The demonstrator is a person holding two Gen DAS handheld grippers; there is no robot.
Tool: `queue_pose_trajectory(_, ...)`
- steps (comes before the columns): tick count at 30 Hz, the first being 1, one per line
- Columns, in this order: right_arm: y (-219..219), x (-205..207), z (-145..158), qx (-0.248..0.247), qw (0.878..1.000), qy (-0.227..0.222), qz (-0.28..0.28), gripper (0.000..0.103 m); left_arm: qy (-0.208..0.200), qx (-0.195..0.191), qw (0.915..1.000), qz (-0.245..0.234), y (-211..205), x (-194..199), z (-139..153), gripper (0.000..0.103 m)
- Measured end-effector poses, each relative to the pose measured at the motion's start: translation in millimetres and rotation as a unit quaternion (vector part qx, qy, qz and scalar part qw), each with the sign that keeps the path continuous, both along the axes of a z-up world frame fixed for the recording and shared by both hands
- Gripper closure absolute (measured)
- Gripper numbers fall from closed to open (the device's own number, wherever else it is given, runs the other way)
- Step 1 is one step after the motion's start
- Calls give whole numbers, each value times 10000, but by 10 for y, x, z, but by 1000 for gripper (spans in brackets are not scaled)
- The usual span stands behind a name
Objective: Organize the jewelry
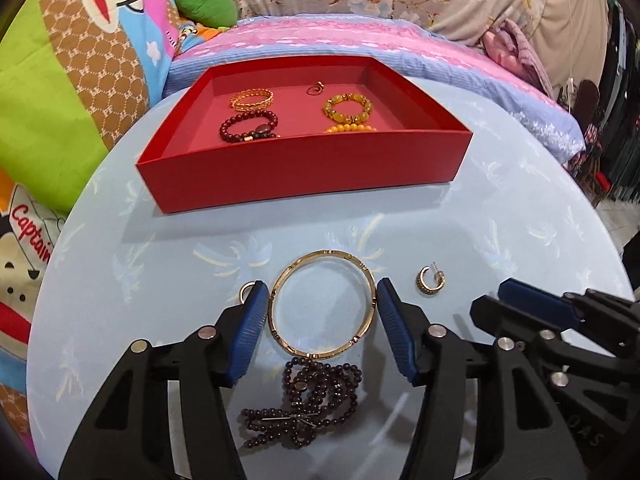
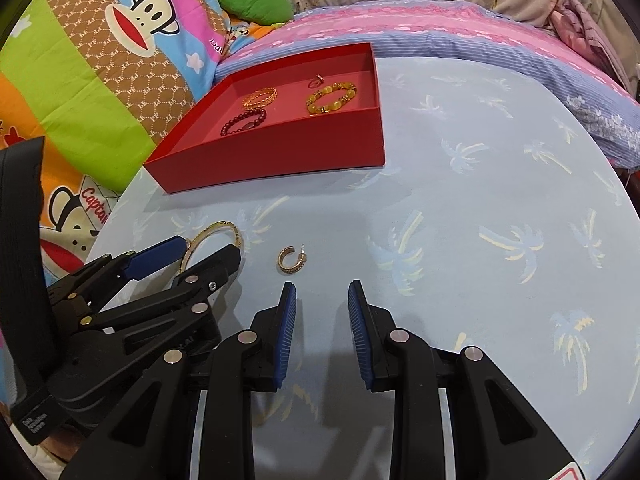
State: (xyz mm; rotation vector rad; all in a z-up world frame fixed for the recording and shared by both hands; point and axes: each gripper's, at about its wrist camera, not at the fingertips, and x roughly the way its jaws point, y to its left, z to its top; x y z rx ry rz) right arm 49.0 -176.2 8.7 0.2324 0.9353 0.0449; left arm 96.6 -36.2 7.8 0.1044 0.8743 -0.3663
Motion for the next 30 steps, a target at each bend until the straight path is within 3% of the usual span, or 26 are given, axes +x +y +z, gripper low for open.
queue_pose_trajectory(9, 99, -68, 69, 13, 9999, -45, 125, 76, -73, -227, 9995, 230, 350, -211, 189, 49)
queue_pose_trajectory(18, 442, -105, 57, 90, 9985, 7, 543, 76, 81, -227, 9969, 749, 905, -378, 137, 49)
queue_pose_trajectory(30, 781, -7, 15, 337, 9952, 130, 913, 76, 290, -243, 9962, 785, 952, -350, -22, 49)
